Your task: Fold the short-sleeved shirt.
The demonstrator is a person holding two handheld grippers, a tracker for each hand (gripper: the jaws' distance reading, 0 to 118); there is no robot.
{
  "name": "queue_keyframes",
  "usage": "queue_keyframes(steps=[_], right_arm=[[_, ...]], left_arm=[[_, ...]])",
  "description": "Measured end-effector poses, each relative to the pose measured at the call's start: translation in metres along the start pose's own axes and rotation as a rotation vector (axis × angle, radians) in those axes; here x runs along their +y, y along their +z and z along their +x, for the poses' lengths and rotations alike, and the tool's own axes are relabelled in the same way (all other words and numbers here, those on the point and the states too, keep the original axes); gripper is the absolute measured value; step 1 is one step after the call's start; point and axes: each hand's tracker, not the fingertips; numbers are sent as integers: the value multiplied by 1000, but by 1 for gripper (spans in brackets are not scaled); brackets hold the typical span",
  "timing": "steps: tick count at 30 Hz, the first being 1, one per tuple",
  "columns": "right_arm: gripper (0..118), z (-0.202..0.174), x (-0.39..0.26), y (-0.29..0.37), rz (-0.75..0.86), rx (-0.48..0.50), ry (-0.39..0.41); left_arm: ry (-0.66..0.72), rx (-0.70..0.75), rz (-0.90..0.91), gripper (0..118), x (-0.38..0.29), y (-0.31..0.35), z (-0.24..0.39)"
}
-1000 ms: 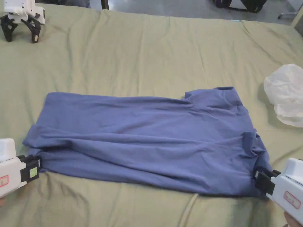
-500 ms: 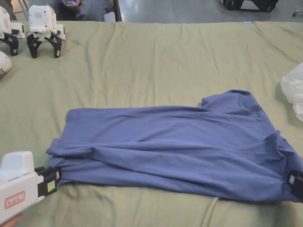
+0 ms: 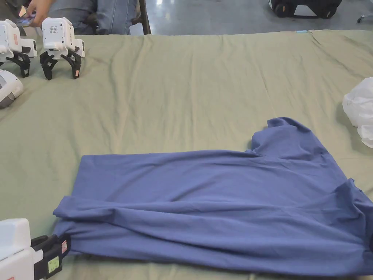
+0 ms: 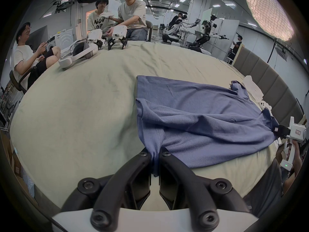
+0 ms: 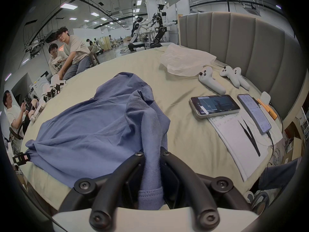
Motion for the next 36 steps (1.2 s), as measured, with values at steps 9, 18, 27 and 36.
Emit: queue_keyframes(steps=[9, 18, 27, 36], right_arm=[[7, 10, -24, 27, -17, -2, -12], [7, 14, -35, 38, -36, 3, -20], [51, 19, -31, 40, -1, -39, -35], [56, 8, 2, 79, 197, 10, 2]], left_arm=[[5, -15, -19, 3, -34, 28, -2], [-1, -13, -17, 3, -46, 39, -3], [28, 51, 5, 81, -43, 43, -13], [-104, 103, 289, 81, -9, 105, 17]])
